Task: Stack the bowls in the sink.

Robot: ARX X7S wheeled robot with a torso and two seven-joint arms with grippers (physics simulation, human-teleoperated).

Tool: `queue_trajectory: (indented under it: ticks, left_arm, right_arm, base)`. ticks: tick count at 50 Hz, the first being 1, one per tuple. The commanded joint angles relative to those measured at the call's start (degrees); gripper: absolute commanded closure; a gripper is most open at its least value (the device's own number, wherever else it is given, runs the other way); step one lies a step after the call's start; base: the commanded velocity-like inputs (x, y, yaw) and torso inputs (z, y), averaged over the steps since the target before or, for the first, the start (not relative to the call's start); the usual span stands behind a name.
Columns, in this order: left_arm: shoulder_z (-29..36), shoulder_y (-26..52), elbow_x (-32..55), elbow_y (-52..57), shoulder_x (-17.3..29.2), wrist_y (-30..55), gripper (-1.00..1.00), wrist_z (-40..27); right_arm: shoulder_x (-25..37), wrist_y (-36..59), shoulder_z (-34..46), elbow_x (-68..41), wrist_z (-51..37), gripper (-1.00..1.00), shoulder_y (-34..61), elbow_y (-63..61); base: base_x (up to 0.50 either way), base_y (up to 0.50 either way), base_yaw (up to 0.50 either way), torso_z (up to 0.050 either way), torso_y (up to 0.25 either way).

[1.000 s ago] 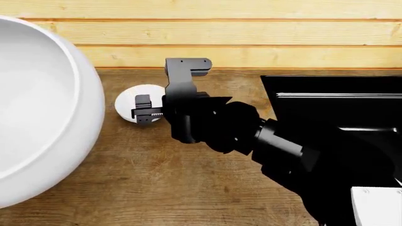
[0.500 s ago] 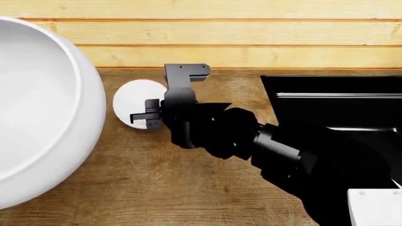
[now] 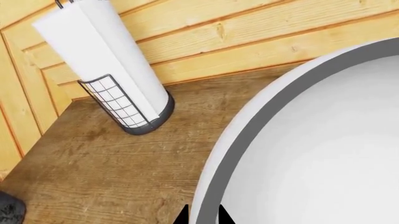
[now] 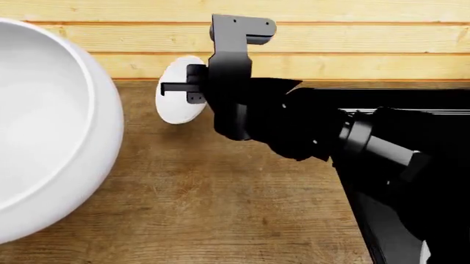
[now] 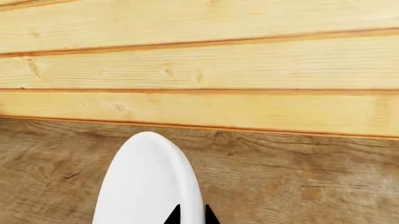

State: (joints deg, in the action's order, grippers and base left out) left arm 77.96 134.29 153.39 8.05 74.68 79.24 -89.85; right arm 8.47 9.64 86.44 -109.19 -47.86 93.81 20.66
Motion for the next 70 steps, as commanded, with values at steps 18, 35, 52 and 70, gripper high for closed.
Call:
queue_trajectory:
  ticks: [18,35,52,70]
  left_arm:
    - [-1.18,0.70,1.35,0.88,-5.99,-1.97,1.00,-0.14]
    - [-5.05,0.70,1.63,-0.27,-8.83,-1.87,1.00,-0.14]
    - [-5.05,0.70,1.75,0.05,-8.67,-2.17,1.00,-0.14]
    - [-4.71,0.70,2.03,0.16,-8.88,-2.29,1.00,-0.14]
  right_arm:
    - [26.11,5.29,-11.72,-3.07,-20.10,1.00,25.16,-31.60]
    - [37.15,19.06,-12.82,-6.92,-22.23,1.00,36.20,-39.24]
    - [41.69,17.40,-15.41,-7.87,-22.84,1.00,33.09,-42.29]
    - [42.02,15.56,-17.24,-7.64,-22.24,1.00,31.37,-42.48]
  base:
    - [0.00,0.00,0.00,0.000,0.001]
    - [-0.04,0.00,0.00,0.000,0.001]
    - [-0.41,-0.21,0.00,0.000,0.000]
    - [0.12,-0.50,0.00,0.000,0.000]
